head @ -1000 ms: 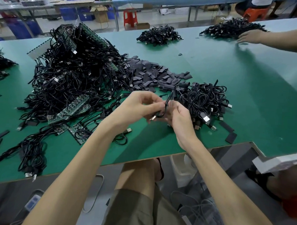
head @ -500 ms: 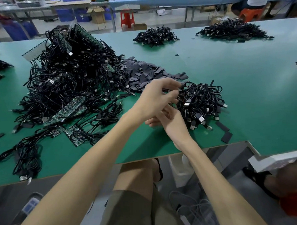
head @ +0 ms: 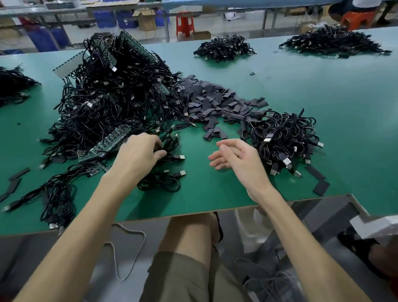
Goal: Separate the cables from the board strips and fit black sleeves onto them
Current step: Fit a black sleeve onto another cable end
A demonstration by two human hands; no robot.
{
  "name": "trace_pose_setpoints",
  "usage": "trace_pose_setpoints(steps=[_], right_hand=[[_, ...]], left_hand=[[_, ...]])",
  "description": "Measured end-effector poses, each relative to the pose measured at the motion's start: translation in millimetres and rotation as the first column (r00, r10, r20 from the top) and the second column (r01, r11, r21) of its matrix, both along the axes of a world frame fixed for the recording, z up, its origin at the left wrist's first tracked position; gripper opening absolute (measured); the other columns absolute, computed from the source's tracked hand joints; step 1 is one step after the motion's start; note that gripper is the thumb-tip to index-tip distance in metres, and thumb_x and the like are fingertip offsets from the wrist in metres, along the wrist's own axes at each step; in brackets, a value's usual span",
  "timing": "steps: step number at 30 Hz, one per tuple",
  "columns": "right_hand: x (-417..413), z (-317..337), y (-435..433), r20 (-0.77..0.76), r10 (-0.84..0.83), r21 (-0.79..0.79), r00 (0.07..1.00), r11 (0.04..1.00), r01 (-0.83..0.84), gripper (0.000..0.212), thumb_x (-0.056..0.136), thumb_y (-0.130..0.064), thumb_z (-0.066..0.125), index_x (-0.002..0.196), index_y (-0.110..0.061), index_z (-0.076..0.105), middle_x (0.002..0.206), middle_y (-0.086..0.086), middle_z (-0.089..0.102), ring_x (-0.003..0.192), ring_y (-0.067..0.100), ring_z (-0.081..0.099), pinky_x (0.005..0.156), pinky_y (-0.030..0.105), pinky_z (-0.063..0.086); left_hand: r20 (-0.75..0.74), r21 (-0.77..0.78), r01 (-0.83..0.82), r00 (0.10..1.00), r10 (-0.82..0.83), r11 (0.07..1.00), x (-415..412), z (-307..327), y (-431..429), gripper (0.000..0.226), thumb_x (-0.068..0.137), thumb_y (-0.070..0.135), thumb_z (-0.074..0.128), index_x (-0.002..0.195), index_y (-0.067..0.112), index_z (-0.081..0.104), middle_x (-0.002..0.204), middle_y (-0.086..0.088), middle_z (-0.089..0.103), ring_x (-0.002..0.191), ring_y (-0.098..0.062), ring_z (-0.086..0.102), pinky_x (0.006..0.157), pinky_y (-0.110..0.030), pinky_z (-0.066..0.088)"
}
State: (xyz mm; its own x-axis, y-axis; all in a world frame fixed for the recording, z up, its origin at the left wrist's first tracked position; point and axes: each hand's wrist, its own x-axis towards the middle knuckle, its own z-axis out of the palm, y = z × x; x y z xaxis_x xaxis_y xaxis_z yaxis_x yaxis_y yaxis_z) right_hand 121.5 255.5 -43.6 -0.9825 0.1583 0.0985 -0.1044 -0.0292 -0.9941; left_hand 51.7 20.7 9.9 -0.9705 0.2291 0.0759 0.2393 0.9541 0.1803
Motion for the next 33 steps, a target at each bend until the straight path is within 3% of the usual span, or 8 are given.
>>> trace_pose_setpoints(steps=[7,12,14,17,22,25,29,33], right_hand=[[0,-1,1,-0.017,0.021,0.045,1.0,0.999,-0.02,0.009,0.106,-0.01,0.056,0.11,-0.008,0.063,0.087,0.011,0.078,0.076,0.022,0.074,0.069,0.029,0.059],[-1,-2,1,-0.023,0.042,0.11,0.999,0.993,-0.04,0.009,0.103,-0.007,0.059,0.112,-0.006,0.062,0.089,0.013,0.077,0.077,0.023,0.074,0.069,0.029,0.057],[-2,-3,1,-0.022,0.049,0.149,0.999,0.988,-0.045,0.013,0.102,-0.009,0.062,0.114,-0.005,0.062,0.092,0.013,0.077,0.08,0.021,0.074,0.072,0.028,0.057],[-2,-5,0,-0.016,0.053,0.222,0.998,0.974,-0.048,0.023,0.1,-0.02,0.067,0.121,-0.01,0.063,0.102,0.007,0.076,0.093,0.015,0.073,0.083,0.029,0.058],[0,-4,2,0.03,0.087,0.395,0.996,0.914,-0.092,0.07,0.084,-0.06,0.07,0.144,-0.028,0.055,0.128,-0.009,0.065,0.109,0.01,0.067,0.1,0.029,0.05],[1,-7,0,0.07,0.122,0.474,0.99,0.869,-0.141,0.096,0.075,-0.072,0.074,0.156,-0.037,0.036,0.139,-0.014,0.056,0.118,0.001,0.057,0.101,0.03,0.044],[0,-9,-1,0.101,0.198,0.52,0.975,0.825,-0.222,0.129,0.06,-0.076,0.079,0.162,-0.044,0.008,0.146,-0.016,0.05,0.138,0.006,0.037,0.109,0.031,0.032],[0,-9,-5,0.116,0.279,0.737,0.953,0.619,-0.271,0.133,0.057,-0.076,0.082,0.162,-0.047,0.005,0.152,-0.004,0.042,0.147,0.008,0.02,0.118,0.037,0.029]], left_hand=[[-0.011,-0.039,0.061,0.998,-0.062,0.997,7,-14,5,0.043,0.089,0.037,0.076,0.122,0.012,0.063,0.111,-0.006,0.06,0.11,-0.029,0.048,0.084,-0.048,0.051],[-0.176,0.274,0.129,0.981,-0.082,0.953,22,-19,31,0.022,0.095,0.036,0.07,0.108,0.019,0.074,0.098,0.0,0.064,0.095,-0.024,0.061,0.082,-0.043,0.054],[-0.147,0.494,0.13,0.987,-0.064,0.86,25,-20,46,0.018,0.095,0.032,0.071,0.104,0.016,0.075,0.091,0.002,0.07,0.085,-0.02,0.066,0.081,-0.041,0.056],[0.017,0.804,0.041,0.996,-0.092,0.594,26,-18,64,0.017,0.097,0.026,0.07,0.107,0.013,0.073,0.091,0.002,0.075,0.08,-0.011,0.073,0.08,-0.038,0.06],[0.008,0.905,0.063,0.986,-0.166,0.42,23,-12,72,0.021,0.101,0.015,0.063,0.12,0.01,0.07,0.114,-0.002,0.075,0.109,-0.016,0.069,0.098,-0.034,0.054],[-0.002,0.882,0.107,0.975,-0.223,0.458,22,-9,62,0.021,0.1,0.009,0.061,0.117,0.015,0.074,0.112,0.004,0.076,0.104,-0.01,0.071,0.093,-0.029,0.054],[0.041,0.717,0.126,0.974,-0.222,0.686,15,-7,35,0.019,0.097,0.009,0.065,0.108,0.019,0.076,0.102,0.005,0.076,0.092,-0.011,0.072,0.084,-0.029,0.054],[0.109,0.51,0.129,0.971,-0.213,0.85,13,-6,15,0.016,0.097,0.012,0.066,0.108,0.019,0.076,0.09,0.006,0.073,0.086,-0.012,0.071,0.081,-0.029,0.056]])
